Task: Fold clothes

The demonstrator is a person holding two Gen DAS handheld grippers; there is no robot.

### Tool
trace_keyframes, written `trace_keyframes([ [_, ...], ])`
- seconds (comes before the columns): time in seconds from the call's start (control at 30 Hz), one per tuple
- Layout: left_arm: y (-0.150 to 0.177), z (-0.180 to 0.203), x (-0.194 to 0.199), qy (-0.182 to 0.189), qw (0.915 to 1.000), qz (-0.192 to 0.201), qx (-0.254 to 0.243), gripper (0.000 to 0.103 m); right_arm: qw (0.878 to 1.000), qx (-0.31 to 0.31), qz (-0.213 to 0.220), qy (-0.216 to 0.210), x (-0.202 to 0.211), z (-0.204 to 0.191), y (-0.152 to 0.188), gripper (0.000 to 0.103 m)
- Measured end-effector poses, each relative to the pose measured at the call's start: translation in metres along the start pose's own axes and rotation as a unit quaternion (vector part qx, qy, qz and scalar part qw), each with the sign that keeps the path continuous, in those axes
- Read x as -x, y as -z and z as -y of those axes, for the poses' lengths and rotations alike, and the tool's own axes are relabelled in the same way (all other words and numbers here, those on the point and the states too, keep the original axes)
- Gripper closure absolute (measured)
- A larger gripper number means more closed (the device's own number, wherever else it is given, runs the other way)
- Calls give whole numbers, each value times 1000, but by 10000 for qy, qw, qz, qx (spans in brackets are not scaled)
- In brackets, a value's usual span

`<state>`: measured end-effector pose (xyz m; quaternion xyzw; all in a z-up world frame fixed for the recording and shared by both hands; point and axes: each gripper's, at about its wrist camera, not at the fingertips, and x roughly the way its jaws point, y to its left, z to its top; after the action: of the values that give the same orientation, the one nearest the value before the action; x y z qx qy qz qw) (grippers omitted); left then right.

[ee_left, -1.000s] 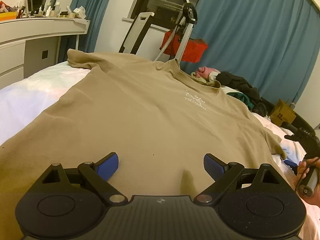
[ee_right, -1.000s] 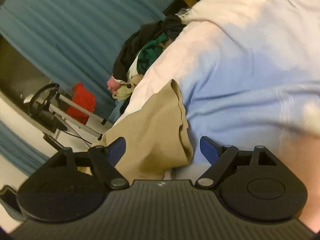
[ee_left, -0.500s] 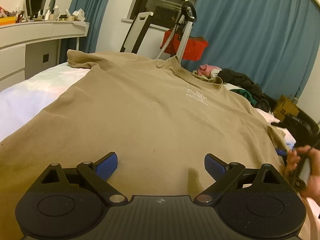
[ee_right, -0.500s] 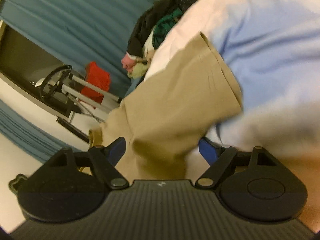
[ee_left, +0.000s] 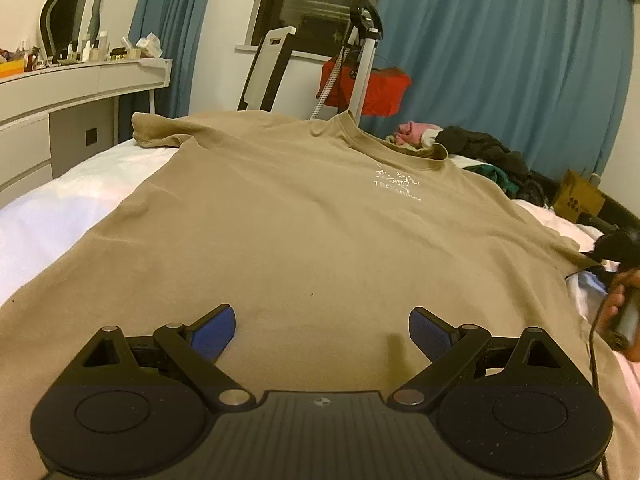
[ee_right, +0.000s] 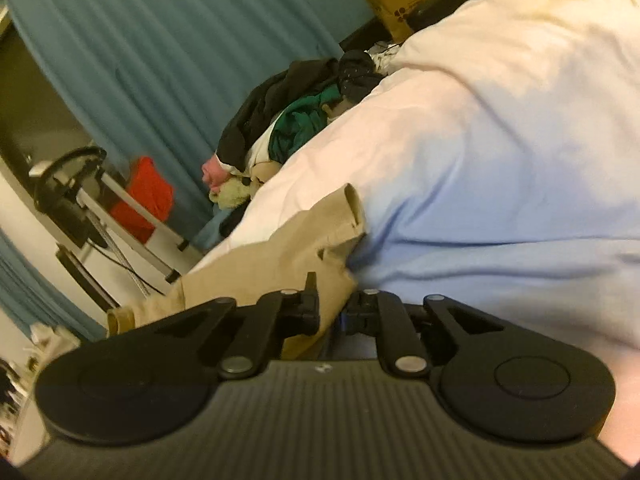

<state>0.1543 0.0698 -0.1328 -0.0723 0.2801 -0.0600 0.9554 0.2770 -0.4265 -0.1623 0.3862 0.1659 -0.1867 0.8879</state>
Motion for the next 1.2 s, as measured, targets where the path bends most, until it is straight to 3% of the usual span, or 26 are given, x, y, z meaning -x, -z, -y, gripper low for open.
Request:
trace_keyframes([
  [0.07,0,-2,3,-71,9999,-21,-69,8,9996,183,-182,88,14,0,-2,57],
  [0.1,-1,-3,4,-106,9999,-32,-103,8,9992,232,-328,59,22,-1,-3,23],
  [0.13,-1,-4,6,-141,9998,-43,-138,8,9985,280,-473,27,30,-2,-5,10],
  [0.27,-2,-10,14,-286,9992,-98,-270,8,9920,776,-946,-319,89,-19,2,13],
  [0.4,-12,-27,45,-482,9978,-302,-336,8,9745,1430,-1684,-404,161,-28,37,13],
  [0.47,-17,-35,61,-580,9968,-404,-369,8,9610,1499,-2293,-390,181,-25,54,13],
  [0.63,-20,-89,94,-847,9937,-726,71,8,9423,1096,-3095,-656,215,-18,81,13],
  [0.83,-22,-156,130,-1149,9848,-1113,676,8,9271,1251,-3525,-221,231,-15,114,13],
  [0.93,-20,-161,127,-1129,9831,-1224,756,13,9227,1316,-3619,-169,231,-20,123,14],
  [1.07,-16,-167,124,-1103,9806,-1371,862,24,9139,2017,-3516,209,237,-31,143,15],
  [1.2,-11,-160,127,-1099,9813,-1436,654,46,9010,2600,-3459,319,245,-45,151,42],
])
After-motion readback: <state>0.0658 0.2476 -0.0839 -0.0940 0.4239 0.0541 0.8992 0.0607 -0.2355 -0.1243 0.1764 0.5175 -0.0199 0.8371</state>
